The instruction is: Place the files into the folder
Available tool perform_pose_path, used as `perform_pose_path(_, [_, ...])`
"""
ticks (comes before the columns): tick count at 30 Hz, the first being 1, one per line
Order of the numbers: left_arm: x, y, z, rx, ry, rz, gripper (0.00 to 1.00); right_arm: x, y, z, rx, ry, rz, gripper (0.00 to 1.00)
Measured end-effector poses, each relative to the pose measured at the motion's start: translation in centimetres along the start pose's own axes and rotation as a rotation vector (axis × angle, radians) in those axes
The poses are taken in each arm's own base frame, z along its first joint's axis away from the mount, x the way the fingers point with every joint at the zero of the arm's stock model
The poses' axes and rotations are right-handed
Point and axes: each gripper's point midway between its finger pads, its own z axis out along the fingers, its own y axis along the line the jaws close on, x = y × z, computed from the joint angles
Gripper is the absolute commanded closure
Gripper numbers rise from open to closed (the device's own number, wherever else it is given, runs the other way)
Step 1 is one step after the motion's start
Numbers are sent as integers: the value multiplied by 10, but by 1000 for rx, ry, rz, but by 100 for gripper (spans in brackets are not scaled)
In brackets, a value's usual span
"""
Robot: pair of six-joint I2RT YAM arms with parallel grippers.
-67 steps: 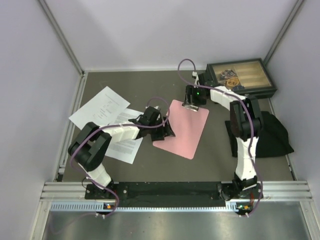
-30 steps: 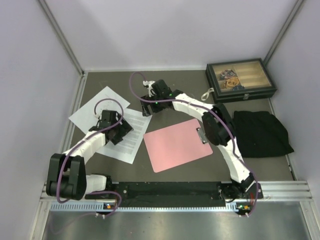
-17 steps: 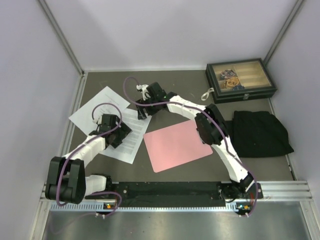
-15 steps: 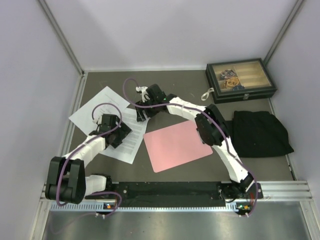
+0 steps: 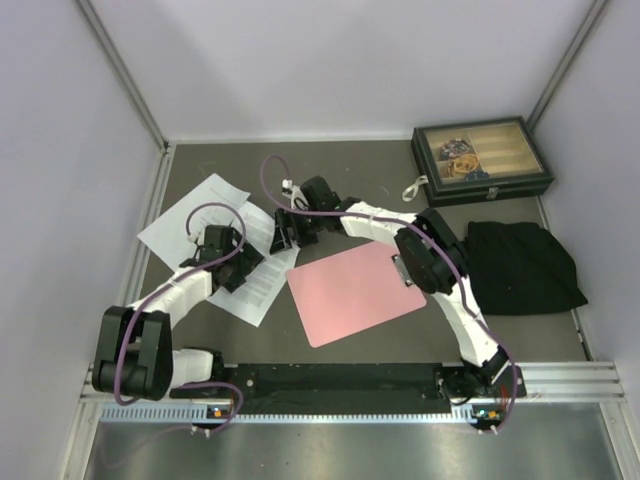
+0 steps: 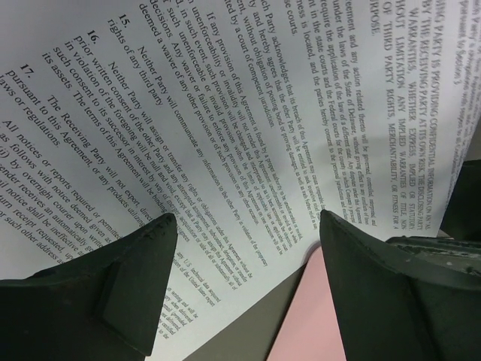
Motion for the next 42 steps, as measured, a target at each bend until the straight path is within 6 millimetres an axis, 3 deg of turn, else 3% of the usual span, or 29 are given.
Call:
perform_pose_path(5, [0,-2,1,11,2,21,19,-11,2,-9,-94,-36,68,18])
perform_pose_path(11, [0,-4,3,26,7,39,19,-28,22,-19,-230,-63,53,12])
perform_pose_path(18, [1,-5,3,31,10,56,19,-37,38,-22,-310,-74,7,13])
perform_pose_path(32, [0,-4,2,32,5,66,19,-42,42,-28,-349,-57,-122,13])
perform_pose_path(38, [0,-4,2,34,4,69,19,-44,39,-24,-343,-29,-207,29])
perform_pose_path(41, [1,-4,2,35,5,73,19,-42,32,-20,-319,-14,-213,67])
perform_pose_path(42, [1,-4,2,35,6,76,19,-39,28,-19,-303,-5,-205,93])
